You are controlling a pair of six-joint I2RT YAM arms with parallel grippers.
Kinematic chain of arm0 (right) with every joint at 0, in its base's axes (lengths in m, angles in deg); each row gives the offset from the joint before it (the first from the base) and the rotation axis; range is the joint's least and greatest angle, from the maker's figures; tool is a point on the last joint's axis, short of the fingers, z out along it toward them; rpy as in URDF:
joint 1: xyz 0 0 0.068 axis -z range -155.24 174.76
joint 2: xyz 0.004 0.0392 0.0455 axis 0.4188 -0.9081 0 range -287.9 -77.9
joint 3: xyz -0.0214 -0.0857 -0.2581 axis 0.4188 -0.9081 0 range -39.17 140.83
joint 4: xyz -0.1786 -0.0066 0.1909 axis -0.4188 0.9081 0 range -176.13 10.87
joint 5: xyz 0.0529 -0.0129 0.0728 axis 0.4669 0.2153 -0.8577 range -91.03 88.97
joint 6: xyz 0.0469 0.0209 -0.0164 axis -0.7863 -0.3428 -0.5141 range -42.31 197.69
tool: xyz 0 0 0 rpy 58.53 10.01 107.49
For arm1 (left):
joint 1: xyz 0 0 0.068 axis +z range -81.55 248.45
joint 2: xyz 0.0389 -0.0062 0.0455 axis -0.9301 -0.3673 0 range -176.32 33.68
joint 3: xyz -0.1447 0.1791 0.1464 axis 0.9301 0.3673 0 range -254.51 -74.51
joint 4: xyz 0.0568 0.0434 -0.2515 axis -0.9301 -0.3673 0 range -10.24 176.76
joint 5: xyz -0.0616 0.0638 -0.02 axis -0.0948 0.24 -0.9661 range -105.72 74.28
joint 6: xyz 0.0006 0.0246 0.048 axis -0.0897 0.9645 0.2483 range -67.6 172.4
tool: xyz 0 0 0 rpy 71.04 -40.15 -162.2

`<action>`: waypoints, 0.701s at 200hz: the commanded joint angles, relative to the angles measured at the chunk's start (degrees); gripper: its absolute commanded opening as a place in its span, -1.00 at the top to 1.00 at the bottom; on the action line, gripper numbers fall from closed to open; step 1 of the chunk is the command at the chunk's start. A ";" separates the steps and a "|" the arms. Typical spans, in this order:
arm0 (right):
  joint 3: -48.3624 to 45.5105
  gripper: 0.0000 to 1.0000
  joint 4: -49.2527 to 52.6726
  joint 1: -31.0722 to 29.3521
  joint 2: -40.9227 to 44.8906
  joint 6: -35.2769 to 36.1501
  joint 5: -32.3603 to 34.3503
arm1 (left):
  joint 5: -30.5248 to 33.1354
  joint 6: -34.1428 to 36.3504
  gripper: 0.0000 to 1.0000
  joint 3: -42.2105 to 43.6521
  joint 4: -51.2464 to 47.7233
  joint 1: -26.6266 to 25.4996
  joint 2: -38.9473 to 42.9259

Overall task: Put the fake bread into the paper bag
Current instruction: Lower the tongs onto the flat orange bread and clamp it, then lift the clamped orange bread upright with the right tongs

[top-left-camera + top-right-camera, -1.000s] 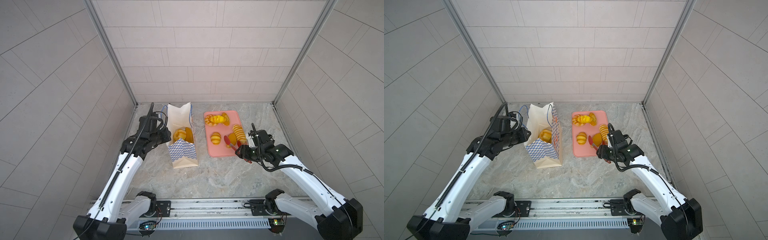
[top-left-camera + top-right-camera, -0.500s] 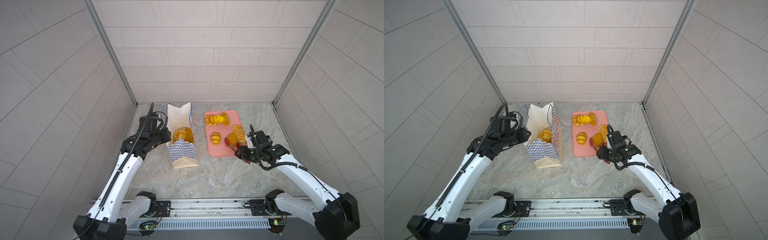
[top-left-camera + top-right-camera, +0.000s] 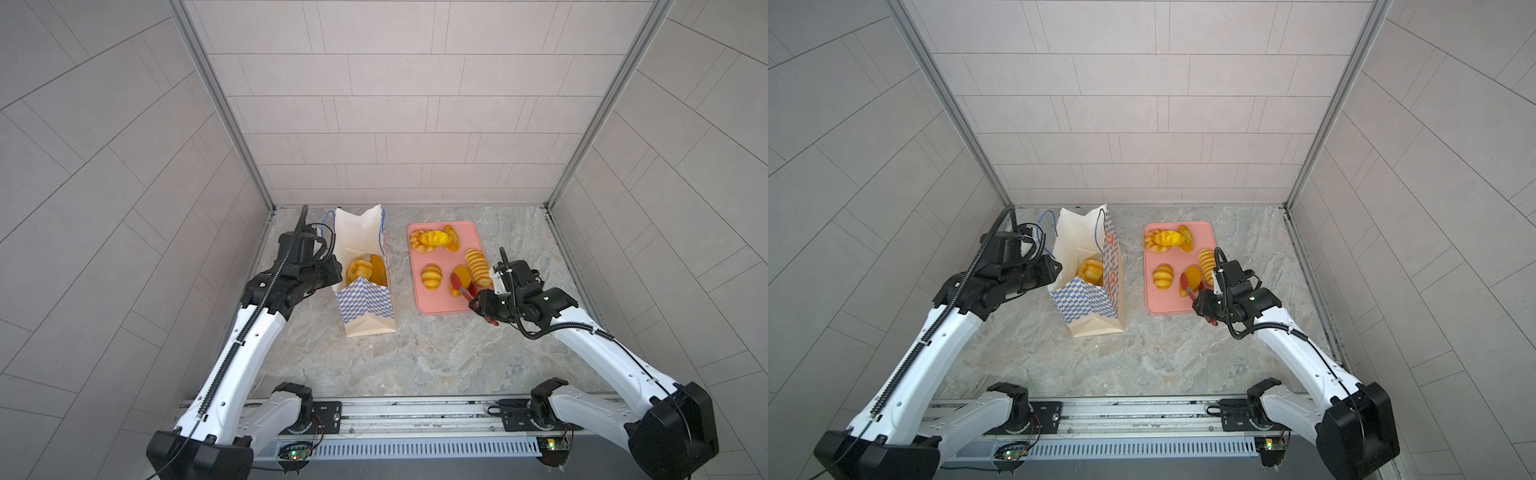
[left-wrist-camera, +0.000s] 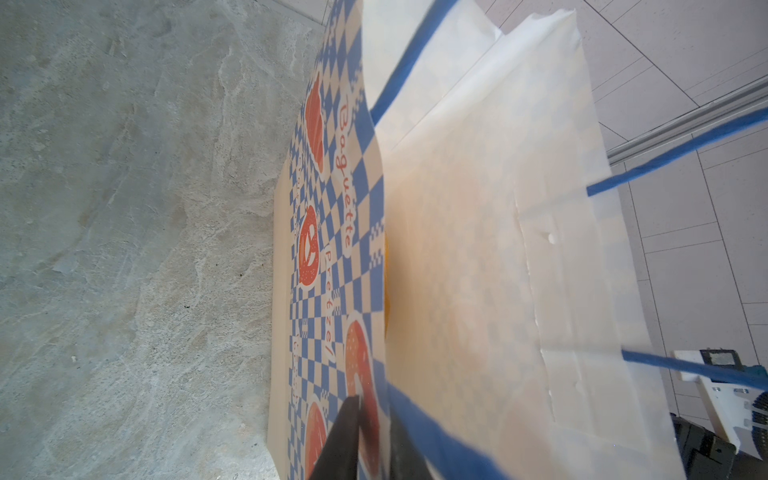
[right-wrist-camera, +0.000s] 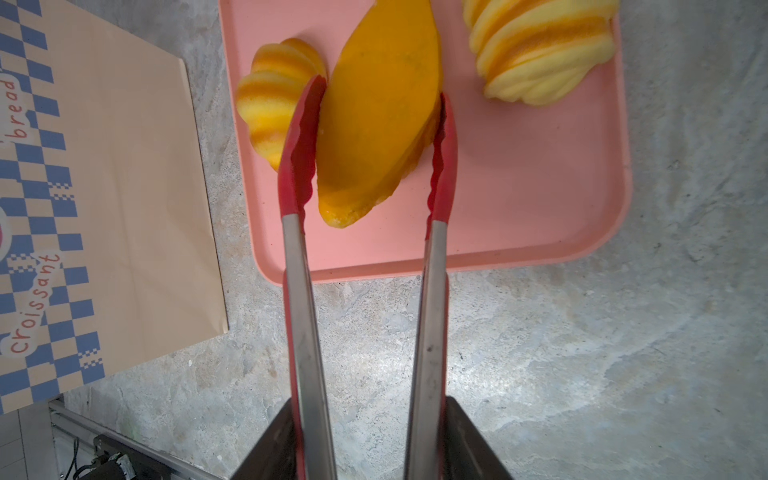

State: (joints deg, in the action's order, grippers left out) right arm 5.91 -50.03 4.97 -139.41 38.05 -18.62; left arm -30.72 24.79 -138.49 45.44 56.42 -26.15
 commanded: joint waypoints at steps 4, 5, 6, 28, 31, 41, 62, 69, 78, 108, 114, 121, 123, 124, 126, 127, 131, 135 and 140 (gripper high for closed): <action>-0.82 0.06 -1.09 0.37 2.02 -1.03 0.62 | 0.44 0.11 0.63 0.20 0.19 -0.10 0.67; -0.85 0.06 -1.06 0.37 2.06 -1.04 0.58 | 0.43 0.11 0.63 0.23 0.19 -0.10 0.63; -0.86 0.06 -1.04 0.37 2.08 -1.05 0.60 | 0.46 0.11 0.63 0.16 0.19 -0.10 0.61; -1.05 0.10 -0.85 0.46 2.86 -1.07 0.71 | 0.43 0.11 0.63 0.13 0.10 -0.10 0.50; -1.05 0.11 -0.81 0.46 2.96 -1.06 0.77 | 0.51 0.11 0.63 0.14 0.10 -0.10 0.43; -0.97 0.12 -0.76 0.52 3.21 -1.14 0.74 | 0.53 0.18 0.63 0.00 0.14 -0.10 0.42; -0.63 0.16 -0.60 0.63 3.67 -1.14 0.70 | 0.70 0.28 0.63 -0.23 0.01 -0.10 0.36; -0.52 0.16 -0.51 0.63 3.82 -1.22 0.62 | 0.83 0.27 0.63 -0.20 -0.08 -0.10 0.33; -0.30 0.17 -0.44 0.72 4.09 -1.23 0.61 | 0.85 0.38 0.63 -0.30 -0.15 -0.14 0.26; 0.65 0.18 0.35 0.81 5.38 -1.41 0.77 | 1.04 0.40 0.63 -0.46 -0.33 -0.10 0.30; 0.99 0.18 0.69 0.81 5.64 -1.32 0.86 | 1.17 0.45 0.62 -0.56 -0.42 -0.10 0.26; 1.42 0.18 1.09 0.85 5.87 -1.24 0.97 | 1.19 0.46 0.60 -0.70 -0.51 -0.10 0.27; 1.53 0.18 1.19 0.82 5.99 -1.23 0.99 | 1.20 0.48 0.59 -0.83 -0.56 -0.10 0.21; 1.60 0.19 1.22 0.81 6.02 -1.23 1.03 | 1.20 0.47 0.58 -0.85 -0.58 -0.10 0.23; 1.70 0.19 1.36 0.81 6.09 -1.21 1.05 | 1.18 0.46 0.57 -0.85 -0.60 -0.10 0.24; 1.78 0.19 1.44 0.81 6.16 -1.18 1.06 | 1.24 0.46 0.57 -0.86 -0.56 -0.10 0.24; 2.10 0.19 1.64 0.81 6.27 -1.04 1.14 | 1.27 0.52 0.56 -0.92 -0.68 -0.10 0.24; 2.39 0.19 1.92 0.80 6.41 -0.91 1.22 | 1.29 0.46 0.54 -1.04 -0.77 -0.11 0.18; 2.74 0.19 2.23 0.81 6.60 -0.73 1.36 | 1.38 0.54 0.53 -1.15 -0.84 -0.10 0.18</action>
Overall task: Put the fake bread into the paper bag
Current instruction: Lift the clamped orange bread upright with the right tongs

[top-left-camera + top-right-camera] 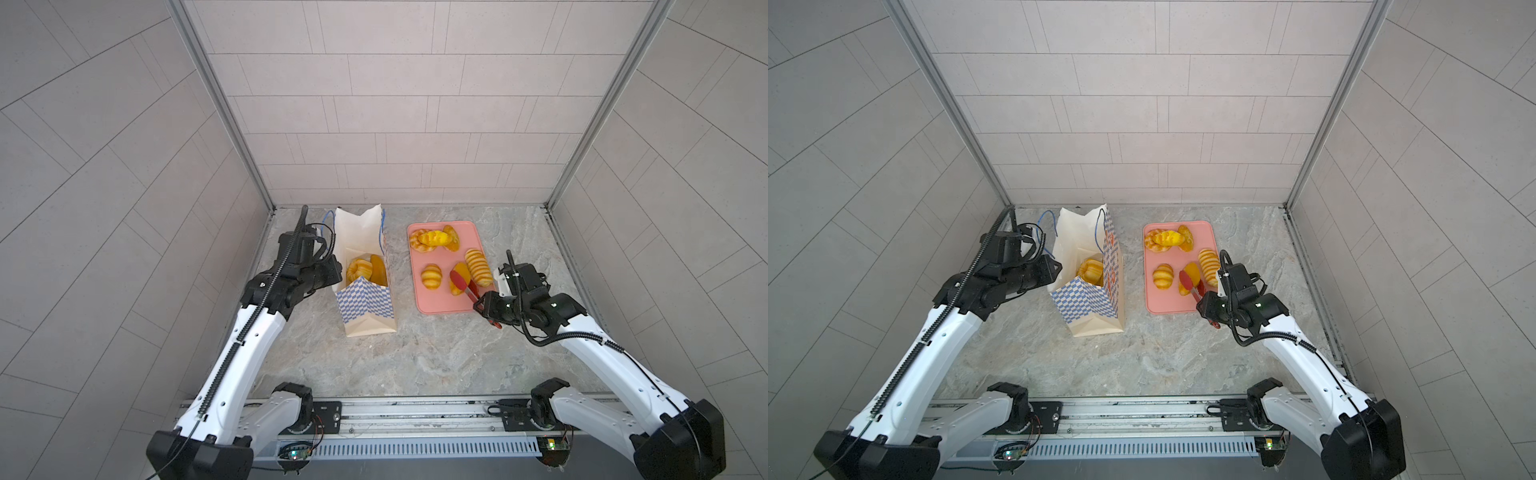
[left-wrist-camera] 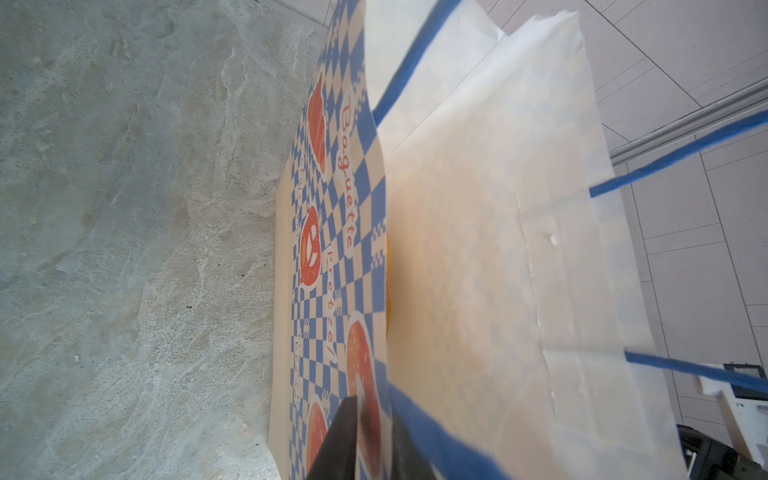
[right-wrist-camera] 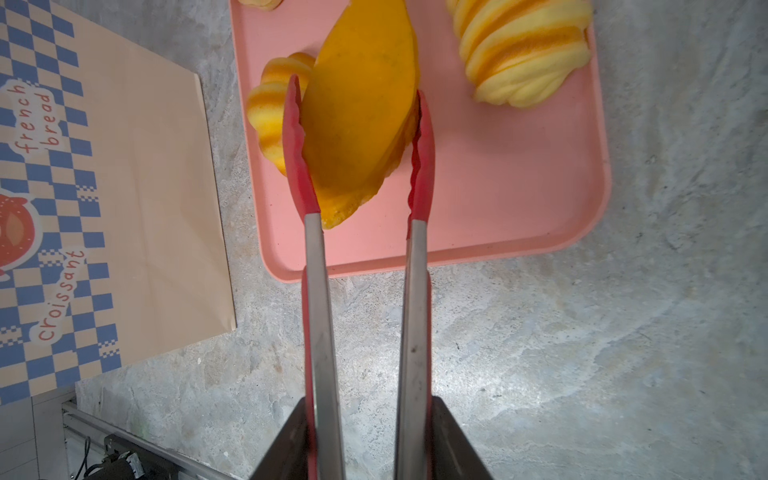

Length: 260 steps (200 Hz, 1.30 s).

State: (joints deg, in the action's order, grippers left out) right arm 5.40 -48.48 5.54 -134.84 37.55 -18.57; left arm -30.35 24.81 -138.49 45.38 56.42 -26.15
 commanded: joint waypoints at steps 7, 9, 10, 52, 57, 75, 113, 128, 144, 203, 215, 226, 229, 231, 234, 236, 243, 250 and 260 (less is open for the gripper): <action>3.85 0.19 1.22 0.24 2.32 0.01 1.55 | 1.04 0.52 0.51 -1.35 -0.86 -0.10 0.26; 4.03 0.19 1.31 0.24 2.40 0.05 1.61 | 1.08 0.52 0.51 -1.39 -0.95 -0.10 0.20; 4.11 0.19 1.43 0.24 2.38 0.10 1.67 | 1.09 0.52 0.50 -1.40 -0.96 -0.10 0.22; 8.72 0.20 4.81 0.26 3.60 2.37 3.80 | 1.51 0.79 0.48 -2.45 -1.98 -0.10 0.60; 9.36 0.20 5.22 0.24 3.63 2.69 4.15 | 1.53 0.79 0.48 -2.55 -2.11 -0.14 0.77; 11.74 0.20 6.42 0.24 3.62 3.78 5.00 | 1.55 0.79 0.48 -2.98 -2.53 -0.10 1.03; 16.44 0.20 7.79 0.24 3.17 5.28 6.09 | 1.58 0.73 0.30 -4.11 -3.41 -0.10 1.48; 18.27 0.20 7.98 0.24 2.77 5.66 6.37 | 1.65 0.70 0.29 -4.35 -3.68 -0.10 1.74; 20.28 0.20 7.98 0.24 2.29 6.04 6.48 | 1.65 0.70 0.32 -4.59 -4.04 -0.10 2.01; 27.53 0.20 8.16 -0.02 0.31 7.01 6.60 | 1.89 0.70 0.59 -5.43 -4.84 -0.10 2.69; 28.91 0.20 7.93 -0.19 0.08 7.09 6.39 | 1.88 0.66 0.61 -5.40 -4.84 -0.11 2.70; 30.12 0.19 7.54 -0.36 -0.25 7.00 5.96 | 1.77 0.56 0.65 -5.30 -4.79 -0.11 2.62; 30.44 0.19 7.45 -0.47 -0.28 7.01 5.83 | 1.73 0.56 0.65 -5.29 -4.76 -0.10 2.54; 30.67 0.19 7.44 -0.53 -0.34 7.01 5.80 | 1.74 0.60 0.66 -5.34 -4.76 -0.10 2.53; 31.00 0.19 7.40 -0.63 -0.40 7.01 5.75 | 1.74 0.59 0.67 -5.23 -4.75 -0.10 2.52; 31.23 0.19 7.30 -0.72 -0.43 6.96 5.69 | 1.74 0.56 0.67 -5.19 -4.75 -0.14 2.50; 31.96 0.19 7.07 -0.94 -0.59 7.01 5.52 | 1.69 0.58 0.69 -5.27 -4.76 -0.11 2.44; 32.74 0.19 6.84 -1.23 -0.76 7.01 5.44 | 1.69 0.58 0.72 -5.12 -4.76 -0.10 2.45; 33.74 0.19 6.69 -1.64 -0.90 6.98 5.37 | 1.66 0.59 0.75 -5.06 -4.61 -0.10 2.44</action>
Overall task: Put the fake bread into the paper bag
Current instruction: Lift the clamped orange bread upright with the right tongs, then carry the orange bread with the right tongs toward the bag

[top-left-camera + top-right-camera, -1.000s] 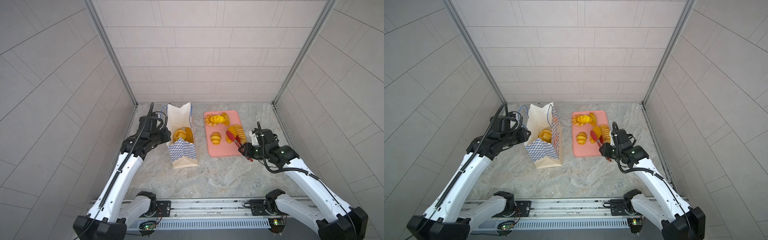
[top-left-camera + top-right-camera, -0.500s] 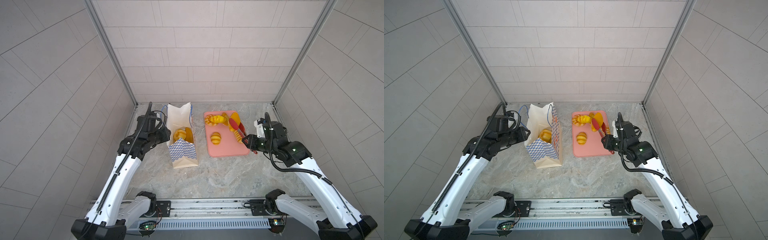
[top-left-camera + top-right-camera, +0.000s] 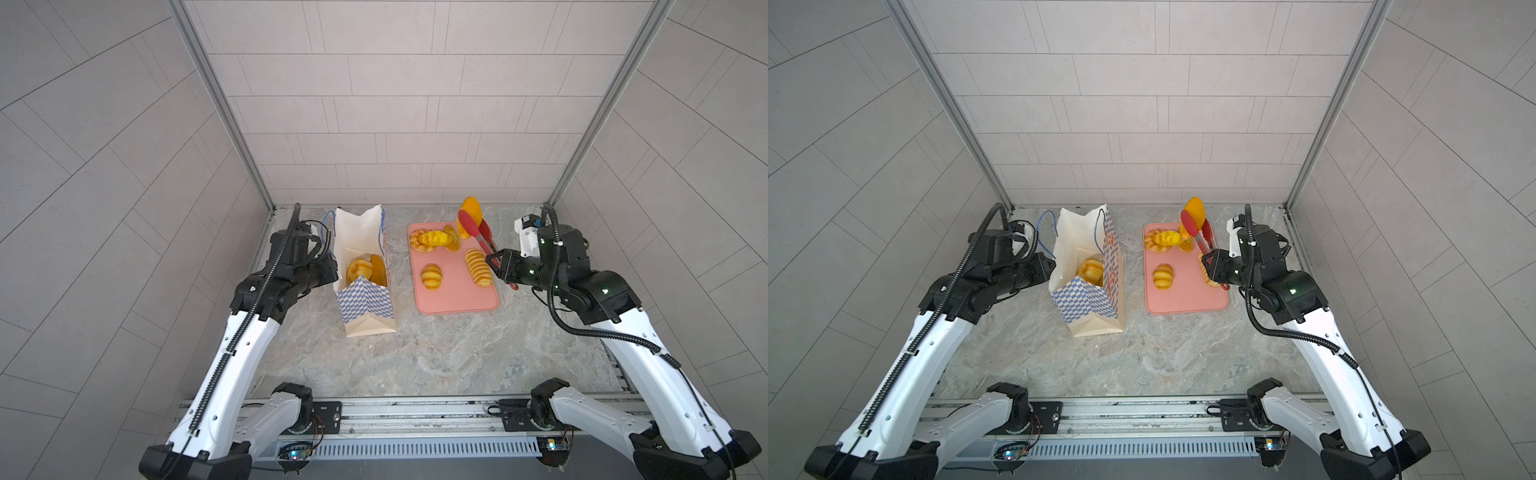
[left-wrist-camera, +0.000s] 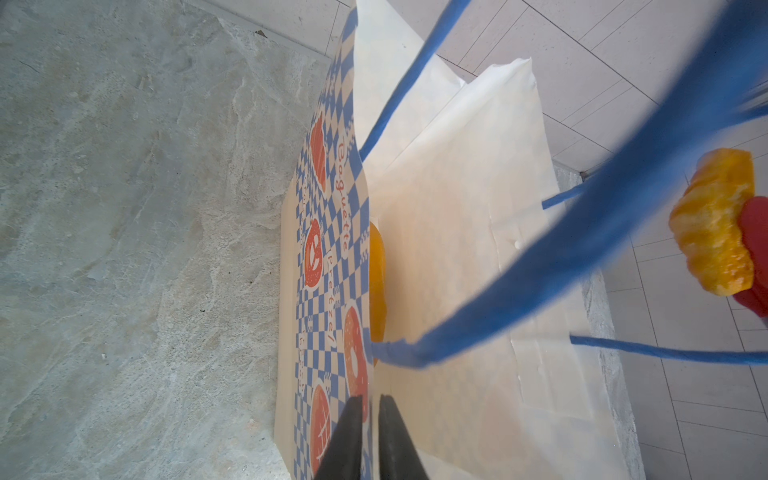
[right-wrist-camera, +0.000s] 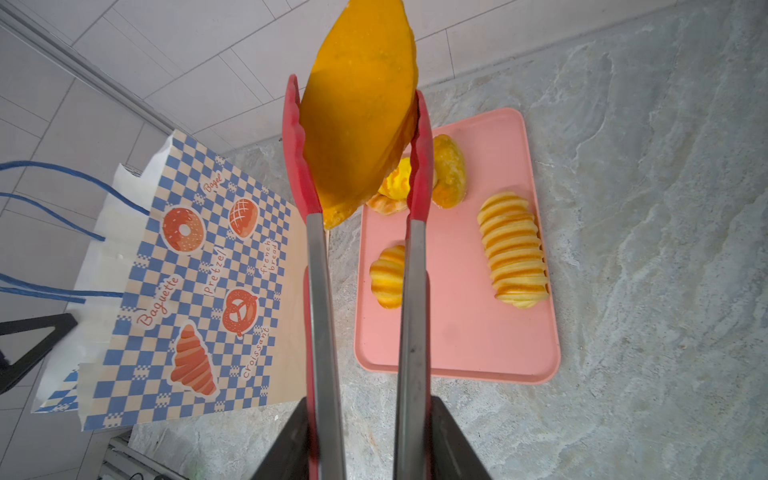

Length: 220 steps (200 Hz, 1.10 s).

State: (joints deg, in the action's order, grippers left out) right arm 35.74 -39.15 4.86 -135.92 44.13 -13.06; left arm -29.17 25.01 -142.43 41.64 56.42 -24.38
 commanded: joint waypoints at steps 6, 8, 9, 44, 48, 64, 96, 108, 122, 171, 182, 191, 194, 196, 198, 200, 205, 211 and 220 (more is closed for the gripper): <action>4.00 0.19 -2.83 -1.22 0.00 0.43 -0.13 | 0.49 0.37 0.76 -1.07 -0.92 -0.11 0.70; 4.18 0.19 -2.79 -1.31 -0.04 0.43 -0.15 | 0.46 0.34 0.77 -1.03 -0.93 -0.10 0.68; 4.32 0.19 -2.78 -1.38 -0.06 0.38 -0.17 | 0.49 0.33 0.77 -1.01 -0.89 -0.10 0.67; 7.27 0.19 -3.19 -3.54 -1.12 0.38 0.25 | 0.56 0.26 0.84 -0.64 -0.84 -0.10 0.92; 7.55 0.19 -3.21 -3.89 -1.37 0.42 0.45 | 0.58 0.24 0.85 -0.71 -0.79 -0.10 0.93; 8.74 0.19 -3.62 -5.54 -2.05 0.51 0.91 | 0.57 0.11 0.85 -0.53 -0.62 -0.10 0.90; 11.05 0.19 -4.12 -9.47 -3.23 1.52 3.24 | 0.49 0.01 0.85 -0.32 -0.58 -0.10 0.95; 11.94 0.19 -4.39 -11.00 -3.66 2.45 4.40 | 0.46 0.06 0.86 -0.25 -0.49 -0.10 0.95; 13.06 0.18 -4.40 -12.95 -4.26 3.40 6.07 | 0.51 -0.02 0.86 -0.19 -0.36 -0.10 0.96; 16.76 0.18 -5.26 -18.08 -6.77 5.63 8.13 | 0.56 -0.04 0.86 -0.11 -0.40 -0.10 1.11; 17.63 0.18 -5.07 -19.31 -7.38 6.17 8.72 | 0.64 -0.02 0.86 0.03 -0.29 -0.10 1.16; 18.34 0.19 -5.08 -20.18 -7.83 6.64 9.09 | 0.56 -0.02 0.86 0.07 -0.29 -0.10 1.11; 18.59 0.18 -5.08 -20.44 -7.96 6.75 9.20 | 0.61 -0.02 0.86 0.11 -0.30 -0.10 1.12; 18.75 0.18 -5.09 -20.64 -8.02 6.84 9.26 | 0.62 -0.02 0.86 0.08 -0.31 -0.10 1.11; 18.95 0.18 -5.06 -20.80 -8.11 6.89 9.30 | 0.62 -0.02 0.86 0.07 -0.31 -0.10 1.13; 19.02 0.18 -5.08 -20.95 -8.19 6.99 9.35 | 0.58 -0.02 0.86 0.14 -0.29 -0.10 1.12; 19.48 0.18 -5.07 -21.40 -8.46 7.14 9.49 | 0.54 -0.07 0.85 0.08 -0.29 -0.10 1.15; 19.94 0.18 -5.06 -21.97 -8.74 7.43 9.57 | 0.64 -0.02 0.86 0.07 -0.30 -0.09 1.11; 20.64 0.18 -4.90 -22.72 -9.18 7.66 9.82 | 0.66 -0.02 0.86 0.07 -0.28 -0.10 1.16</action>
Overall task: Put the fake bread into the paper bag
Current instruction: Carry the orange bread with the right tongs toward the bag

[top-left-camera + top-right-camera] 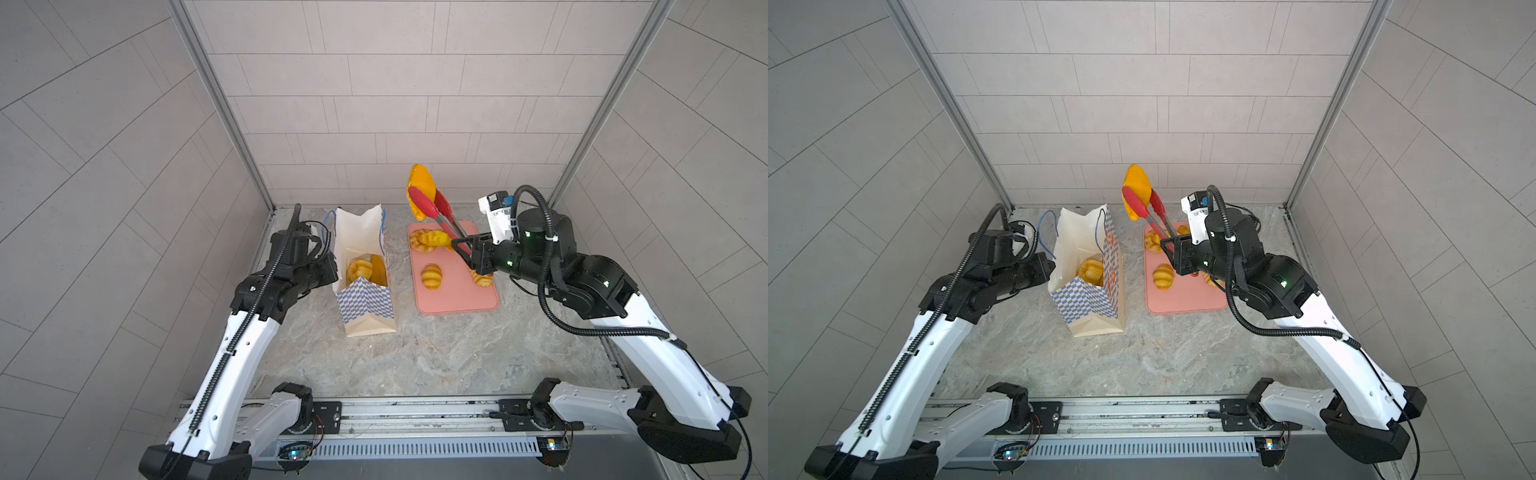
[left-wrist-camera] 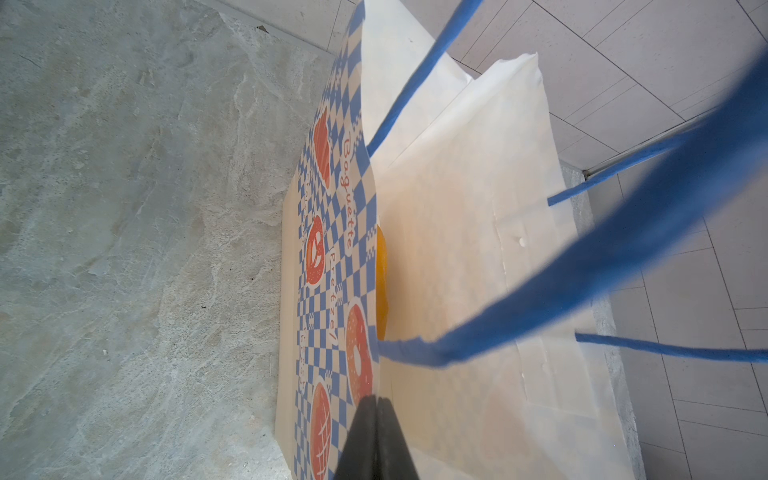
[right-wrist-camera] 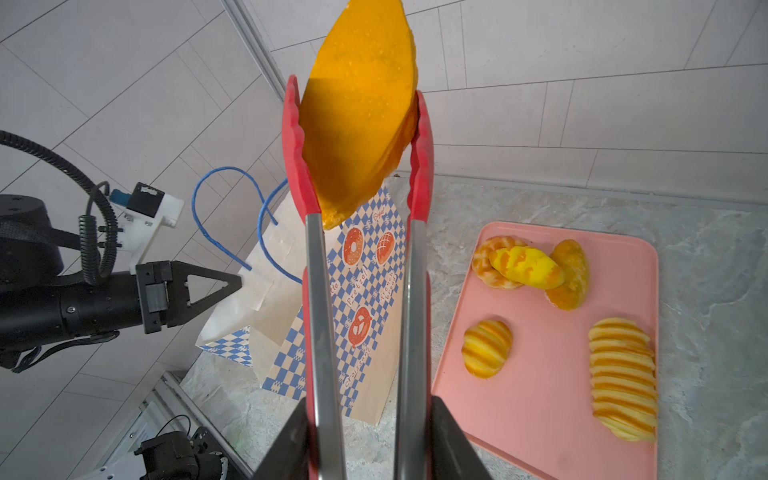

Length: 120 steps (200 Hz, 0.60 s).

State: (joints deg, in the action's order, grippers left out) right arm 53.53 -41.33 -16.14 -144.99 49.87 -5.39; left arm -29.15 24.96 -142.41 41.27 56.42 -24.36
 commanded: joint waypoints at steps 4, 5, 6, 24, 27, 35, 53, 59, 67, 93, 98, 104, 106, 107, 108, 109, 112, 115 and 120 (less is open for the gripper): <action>3.22 0.18 -2.71 -2.00 -0.29 2.01 2.31 | 0.67 0.02 0.86 0.05 0.07 -0.10 1.11; 3.29 0.18 -2.66 -2.08 -0.35 2.04 2.32 | 0.68 0.02 0.86 0.05 0.11 -0.10 1.10; 3.37 0.18 -2.68 -2.21 -0.38 2.01 2.38 | 0.68 0.02 0.86 0.05 0.08 -0.10 1.14; 5.16 0.17 -2.01 -3.81 -1.40 2.45 2.72 | 0.70 0.02 0.86 0.14 0.08 -0.14 1.19; 5.51 0.17 -1.80 -4.18 -1.64 2.45 2.89 | 0.77 0.02 0.86 0.22 0.06 -0.10 1.25; 6.19 0.17 -1.35 -5.01 -2.11 2.71 3.42 | 0.81 -0.06 0.86 0.33 0.11 -0.10 1.31; 7.81 0.17 -0.63 -7.40 -3.27 3.19 4.89 | 0.83 -0.21 0.86 0.49 0.24 -0.10 1.35; 8.25 0.17 -0.38 -8.09 -3.63 3.29 5.33 | 0.78 -0.25 0.86 0.49 0.24 -0.10 1.35; 8.83 0.17 -0.14 -9.06 -4.25 3.37 5.86 | 0.79 -0.25 0.86 0.49 0.31 -0.10 1.36; 10.70 0.16 1.11 -12.19 -6.05 3.64 8.65 | 0.91 -0.29 0.86 0.51 0.34 -0.10 1.46; 11.23 0.16 1.63 -12.76 -6.54 3.62 9.41 | 0.86 -0.29 0.86 0.50 0.31 -0.12 1.50; 11.82 0.17 2.17 -13.45 -7.02 3.80 10.31 | 0.96 -0.25 0.86 0.58 0.34 -0.11 1.59; 12.07 0.16 2.37 -13.64 -7.23 3.81 10.53 | 0.95 -0.29 0.86 0.62 0.35 -0.10 1.61; 12.19 0.17 2.43 -13.70 -7.33 3.90 10.70 | 0.95 -0.27 0.86 0.60 0.38 -0.10 1.57; 12.30 0.16 2.55 -13.78 -7.39 3.95 10.82 | 1.00 -0.30 0.86 0.59 0.35 -0.10 1.55; 12.40 0.16 2.65 -13.95 -7.46 3.97 10.89 | 1.02 -0.32 0.86 0.62 0.33 -0.10 1.54; 12.71 0.16 3.03 -14.35 -7.72 4.11 11.35 | 1.04 -0.33 0.86 0.69 0.34 -0.10 1.63; 13.06 0.17 3.24 -14.68 -8.04 4.22 11.79 | 1.04 -0.33 0.86 0.69 0.37 -0.10 1.67; 13.56 0.16 3.61 -15.38 -8.35 4.47 12.53 | 1.03 -0.37 0.86 0.72 0.40 -0.10 1.63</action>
State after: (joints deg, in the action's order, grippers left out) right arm 63.91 -38.21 -29.19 -152.61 52.83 1.95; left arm -28.73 24.83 -142.30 41.27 56.42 -23.88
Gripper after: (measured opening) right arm 0.419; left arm 0.073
